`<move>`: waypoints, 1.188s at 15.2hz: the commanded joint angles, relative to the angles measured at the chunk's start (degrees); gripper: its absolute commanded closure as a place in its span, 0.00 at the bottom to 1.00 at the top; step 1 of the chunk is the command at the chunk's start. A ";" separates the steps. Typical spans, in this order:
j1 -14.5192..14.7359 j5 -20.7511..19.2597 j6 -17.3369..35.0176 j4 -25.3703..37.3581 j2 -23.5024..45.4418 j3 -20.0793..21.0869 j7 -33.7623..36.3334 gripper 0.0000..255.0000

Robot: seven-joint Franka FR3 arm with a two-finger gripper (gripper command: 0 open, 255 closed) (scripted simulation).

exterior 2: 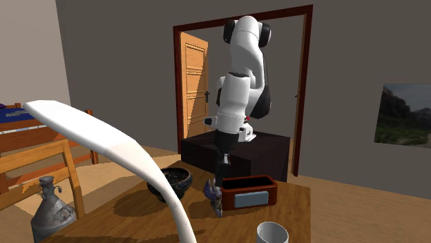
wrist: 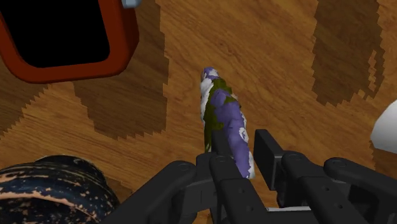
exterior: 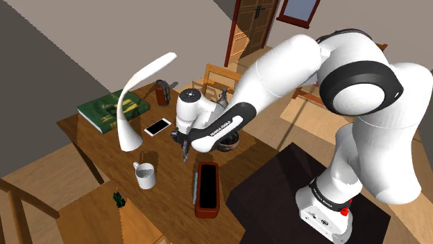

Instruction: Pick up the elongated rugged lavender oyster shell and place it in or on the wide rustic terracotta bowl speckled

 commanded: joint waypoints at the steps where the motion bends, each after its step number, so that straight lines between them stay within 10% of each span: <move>1: 0.37 -0.35 -1.00 -0.34 -1.34 -0.36 0.13 1.00; 18: -12.78 -2.90 11.24 -23.76 -15.51 -6.03 -17.54 1.00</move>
